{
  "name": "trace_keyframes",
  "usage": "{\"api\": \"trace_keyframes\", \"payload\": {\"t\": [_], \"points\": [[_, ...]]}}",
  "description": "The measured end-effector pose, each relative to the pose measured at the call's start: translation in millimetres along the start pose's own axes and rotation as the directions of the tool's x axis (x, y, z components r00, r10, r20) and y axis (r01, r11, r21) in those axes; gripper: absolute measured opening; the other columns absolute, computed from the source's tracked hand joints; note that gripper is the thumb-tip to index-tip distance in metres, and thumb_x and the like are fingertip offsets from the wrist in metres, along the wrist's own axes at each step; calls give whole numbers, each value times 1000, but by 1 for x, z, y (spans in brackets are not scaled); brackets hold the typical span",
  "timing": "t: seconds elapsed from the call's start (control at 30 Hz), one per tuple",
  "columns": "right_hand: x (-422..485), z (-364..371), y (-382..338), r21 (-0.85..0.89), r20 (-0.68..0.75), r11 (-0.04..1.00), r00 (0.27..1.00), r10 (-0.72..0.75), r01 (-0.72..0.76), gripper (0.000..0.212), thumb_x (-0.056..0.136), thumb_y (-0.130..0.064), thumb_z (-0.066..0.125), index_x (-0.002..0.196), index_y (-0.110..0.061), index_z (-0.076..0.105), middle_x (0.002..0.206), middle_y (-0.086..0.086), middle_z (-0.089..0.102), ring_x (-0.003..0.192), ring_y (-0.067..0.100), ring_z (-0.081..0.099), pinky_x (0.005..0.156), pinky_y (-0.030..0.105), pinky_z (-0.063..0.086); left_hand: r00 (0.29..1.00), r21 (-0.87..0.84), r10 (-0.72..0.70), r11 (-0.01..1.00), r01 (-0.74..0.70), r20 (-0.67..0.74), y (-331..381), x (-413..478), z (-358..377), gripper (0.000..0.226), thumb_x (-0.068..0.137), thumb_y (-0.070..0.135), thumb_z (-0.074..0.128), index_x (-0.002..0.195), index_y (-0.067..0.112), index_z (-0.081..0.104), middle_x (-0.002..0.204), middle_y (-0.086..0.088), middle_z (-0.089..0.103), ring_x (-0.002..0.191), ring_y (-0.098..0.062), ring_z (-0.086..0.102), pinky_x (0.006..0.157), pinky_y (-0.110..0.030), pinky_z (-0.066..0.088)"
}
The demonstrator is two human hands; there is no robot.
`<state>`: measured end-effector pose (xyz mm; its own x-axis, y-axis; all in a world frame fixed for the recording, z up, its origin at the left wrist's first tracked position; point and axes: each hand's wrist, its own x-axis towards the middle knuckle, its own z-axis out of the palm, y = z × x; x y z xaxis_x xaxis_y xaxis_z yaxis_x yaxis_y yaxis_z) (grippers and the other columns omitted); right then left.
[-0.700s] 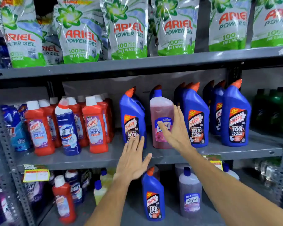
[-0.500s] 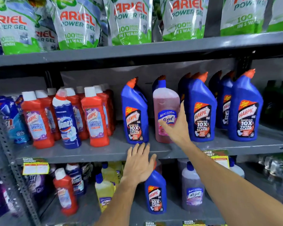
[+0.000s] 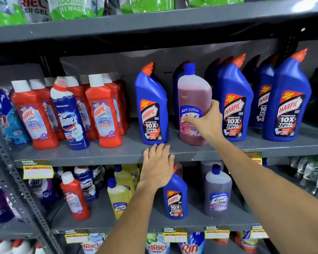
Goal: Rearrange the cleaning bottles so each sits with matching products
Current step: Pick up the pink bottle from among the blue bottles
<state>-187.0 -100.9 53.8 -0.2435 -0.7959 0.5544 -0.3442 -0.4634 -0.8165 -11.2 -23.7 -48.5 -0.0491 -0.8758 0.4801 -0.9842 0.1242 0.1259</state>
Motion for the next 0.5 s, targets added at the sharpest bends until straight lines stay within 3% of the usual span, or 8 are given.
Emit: {"api": "trace_keyframes", "payload": {"t": [0.13, 0.27, 0.37, 0.5], "points": [[-13, -18, -13, 80, -33, 996, 999, -28, 31, 89, 47, -40, 92, 117, -31, 38, 102, -20, 55, 90, -4, 60, 62, 8, 49, 1000, -3, 16, 1000, -16, -1, 2, -1, -5, 51, 103, 42, 26, 148, 21, 37, 150, 4, 42, 141, -22, 31, 119, -43, 17], [-38, -38, -25, 113, -31, 993, 999, -27, 31, 90, 48, -41, 93, 121, -33, 42, 110, -15, 59, 99, 2, 62, 66, 15, 50, 1000, -18, 14, 1000, -14, 15, 5, -2, -11, 50, 103, 40, 28, 148, 19, 36, 148, 2, 44, 139, -23, 32, 118, -43, 18], [-58, -56, -35, 129, -46, 991, 998, -30, 36, 90, 49, -40, 94, 124, -36, 46, 110, -18, 62, 98, -6, 62, 64, 8, 49, 999, -38, 17, 999, -15, 40, 6, -1, -16, 53, 102, 41, 30, 150, 17, 35, 152, -1, 41, 141, -24, 31, 119, -45, 18], [-89, -74, -37, 167, -63, 984, 997, -51, 61, 89, 49, -40, 96, 122, -39, 46, 109, -20, 64, 96, -4, 66, 66, 8, 54, 999, -26, 30, 999, -30, 10, 2, -17, -13, 62, 102, 46, 30, 155, 16, 23, 165, -6, 21, 154, -27, 9, 124, -46, 7]]}}
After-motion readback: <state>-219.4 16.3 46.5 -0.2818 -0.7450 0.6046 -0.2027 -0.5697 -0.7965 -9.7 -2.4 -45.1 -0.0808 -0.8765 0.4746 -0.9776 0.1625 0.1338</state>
